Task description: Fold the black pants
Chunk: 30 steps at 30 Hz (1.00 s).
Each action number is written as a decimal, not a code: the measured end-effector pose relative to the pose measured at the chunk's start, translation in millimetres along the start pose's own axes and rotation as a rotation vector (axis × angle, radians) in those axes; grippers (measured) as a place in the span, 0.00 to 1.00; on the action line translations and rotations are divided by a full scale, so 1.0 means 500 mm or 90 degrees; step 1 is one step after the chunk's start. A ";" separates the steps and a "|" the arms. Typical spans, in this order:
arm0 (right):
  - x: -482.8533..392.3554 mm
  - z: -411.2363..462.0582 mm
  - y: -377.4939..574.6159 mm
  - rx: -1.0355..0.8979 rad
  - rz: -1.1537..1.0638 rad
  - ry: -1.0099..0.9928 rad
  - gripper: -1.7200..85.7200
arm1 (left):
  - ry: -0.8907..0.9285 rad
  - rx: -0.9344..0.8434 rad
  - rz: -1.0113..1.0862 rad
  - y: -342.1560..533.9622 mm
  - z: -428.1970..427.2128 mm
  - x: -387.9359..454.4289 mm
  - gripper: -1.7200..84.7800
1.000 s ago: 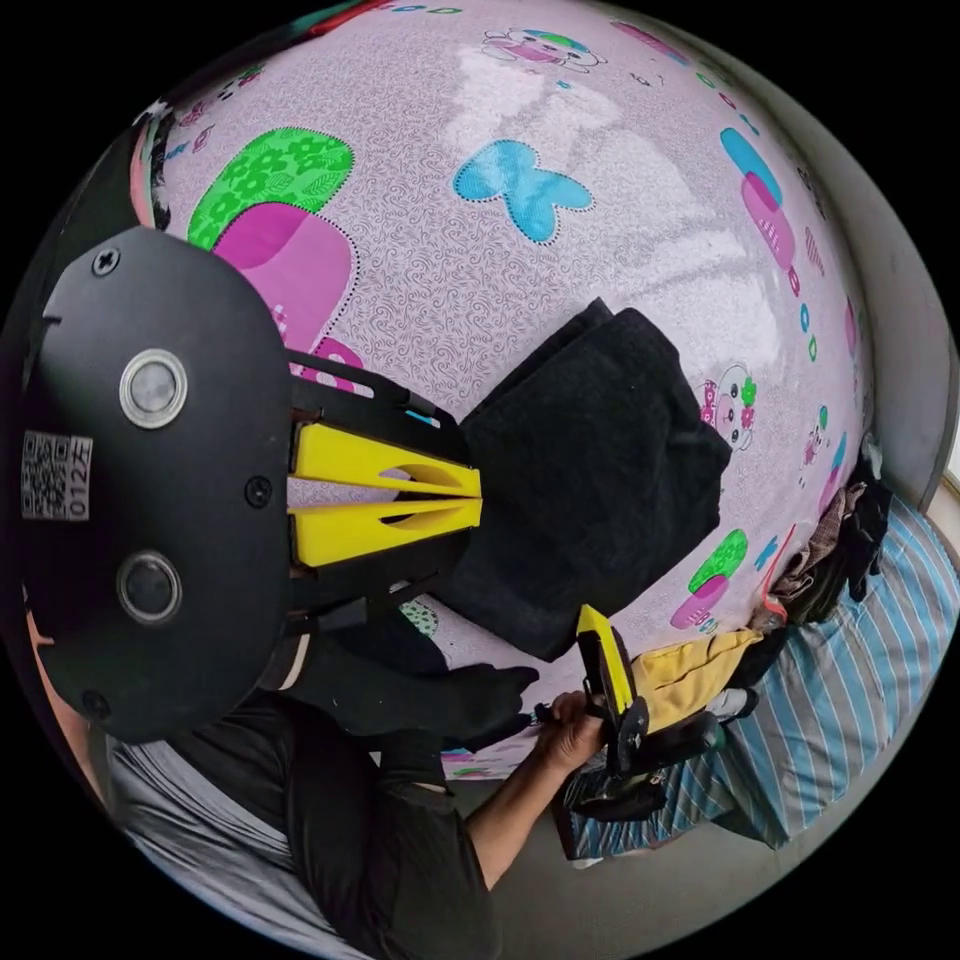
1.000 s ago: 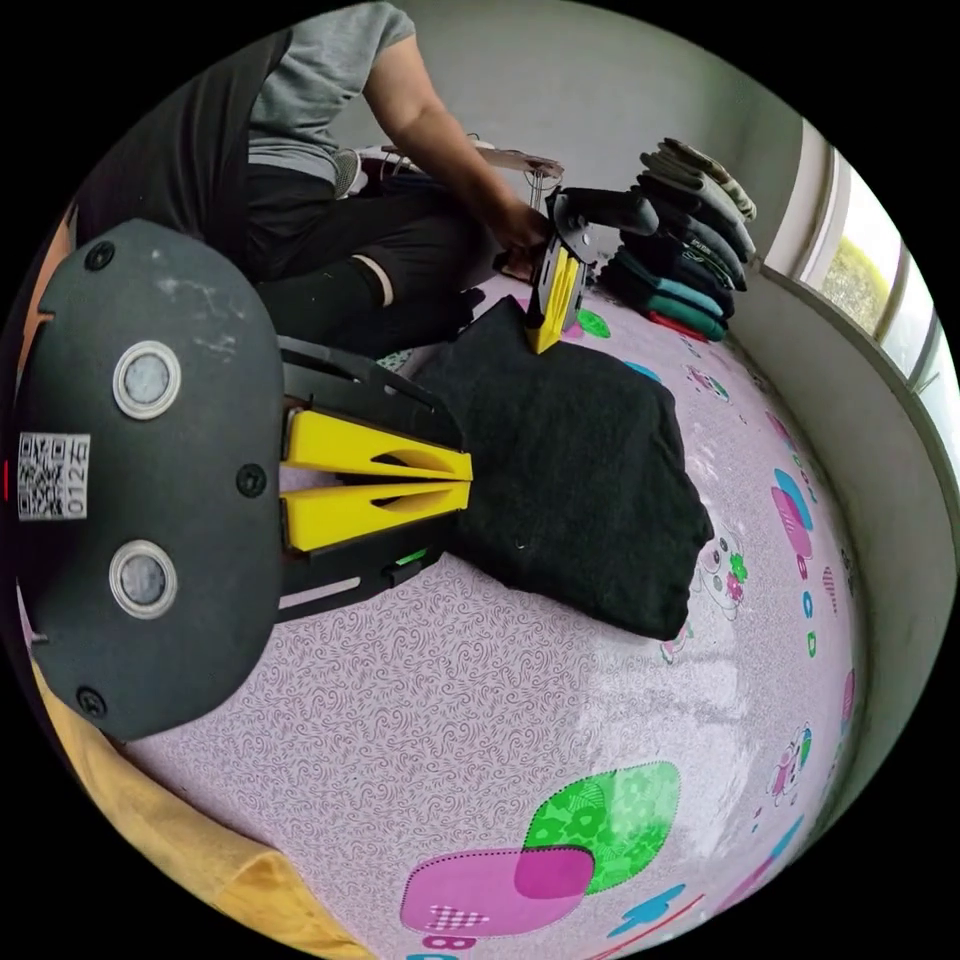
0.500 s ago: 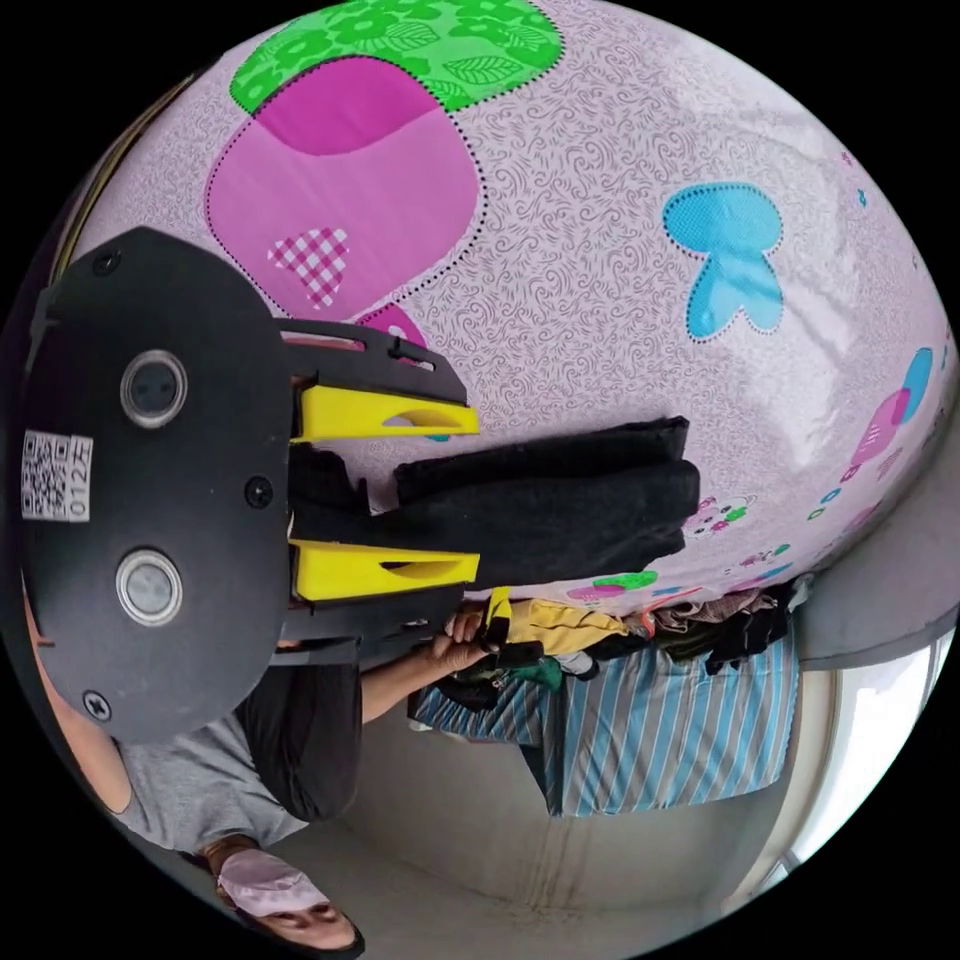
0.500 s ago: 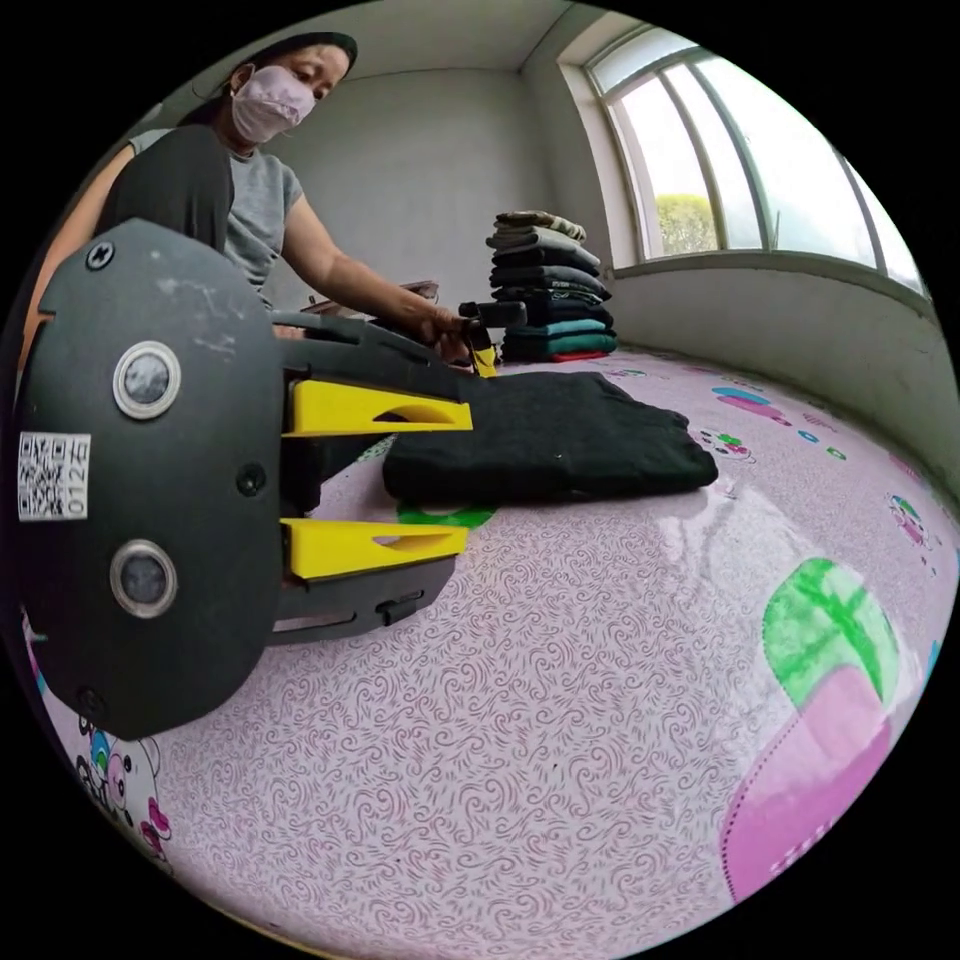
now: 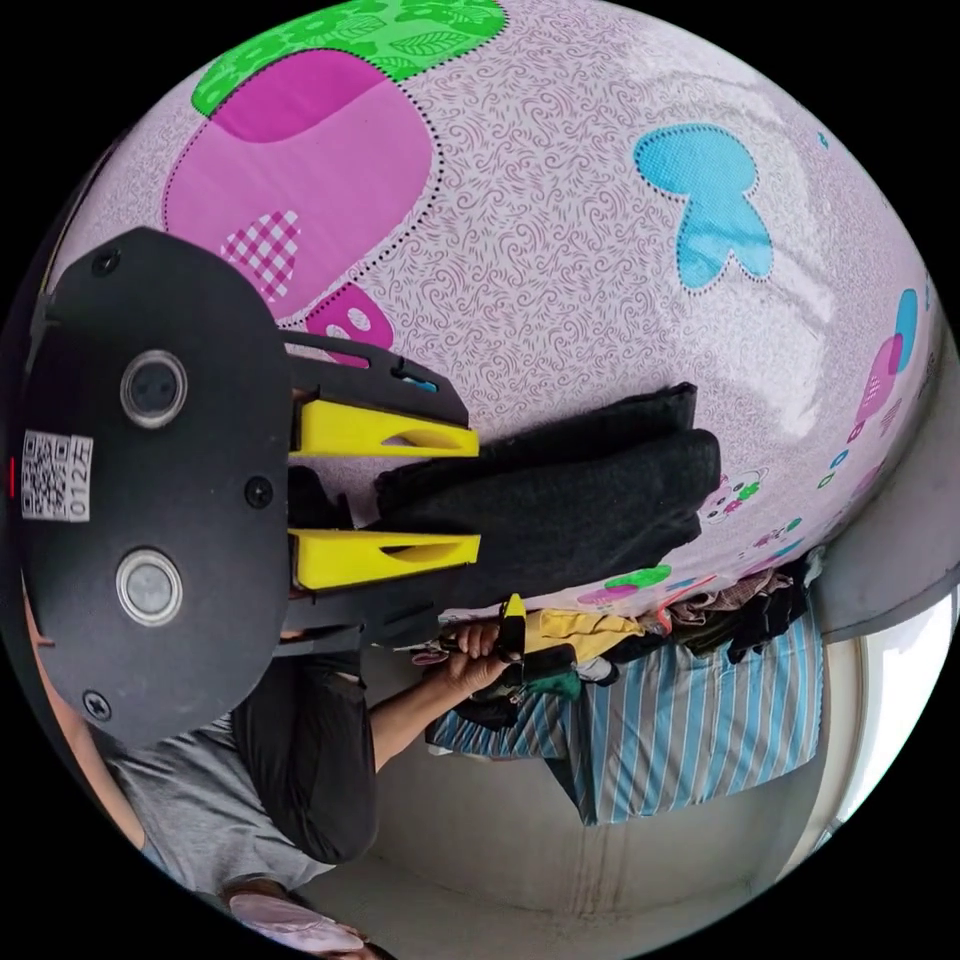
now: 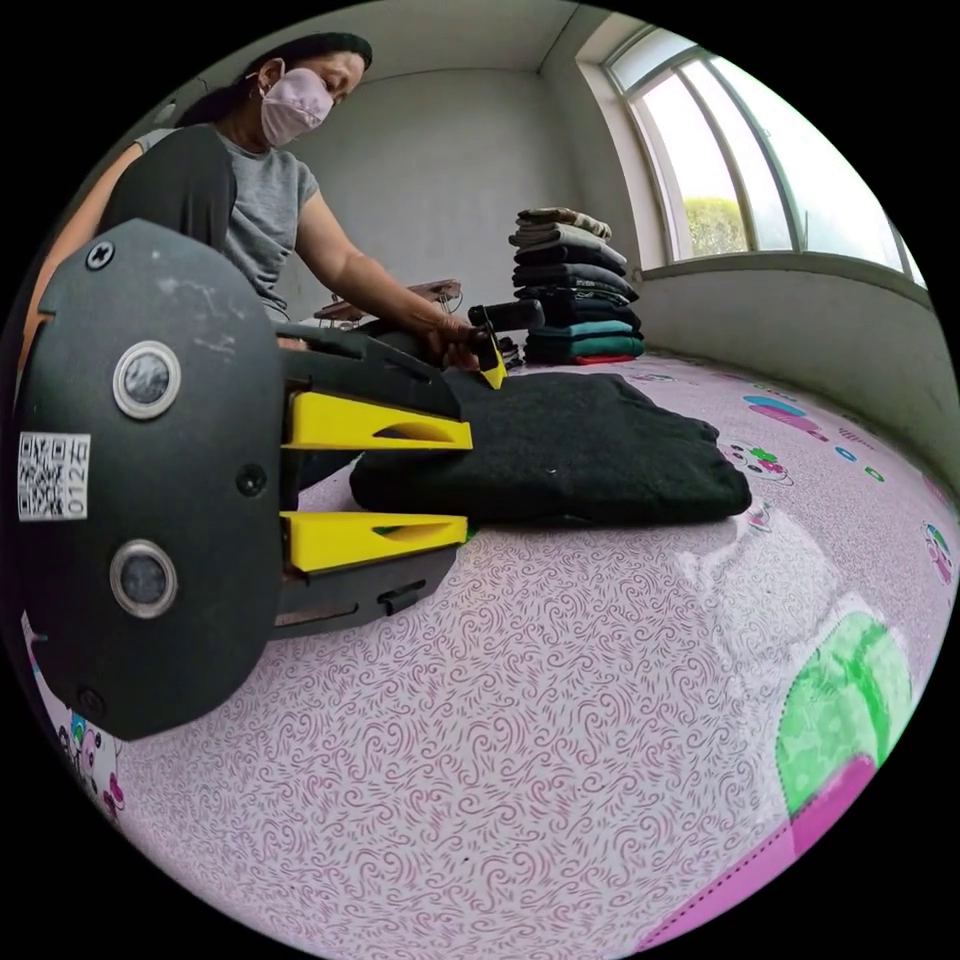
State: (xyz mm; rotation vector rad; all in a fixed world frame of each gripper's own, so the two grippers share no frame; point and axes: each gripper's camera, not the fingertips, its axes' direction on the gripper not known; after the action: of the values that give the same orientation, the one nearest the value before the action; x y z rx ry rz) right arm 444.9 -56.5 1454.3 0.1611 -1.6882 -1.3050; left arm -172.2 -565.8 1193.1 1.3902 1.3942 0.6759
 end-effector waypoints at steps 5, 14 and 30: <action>0.029 0.014 0.003 -0.002 0.000 0.029 0.13 | 0.051 0.015 -0.003 0.002 -0.025 -0.011 0.16; 0.104 0.041 0.014 0.005 -0.008 0.033 0.10 | 0.023 0.016 0.008 0.000 -0.072 -0.005 0.14; 0.242 0.134 -0.004 -0.020 -0.015 0.056 0.10 | 0.072 0.003 0.003 -0.028 -0.141 -0.003 0.12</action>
State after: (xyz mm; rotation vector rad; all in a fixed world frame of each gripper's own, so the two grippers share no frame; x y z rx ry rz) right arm 330.7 -85.2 1526.9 0.2169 -1.5945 -1.3226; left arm -241.9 -551.5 1204.5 1.3774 1.4828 0.7643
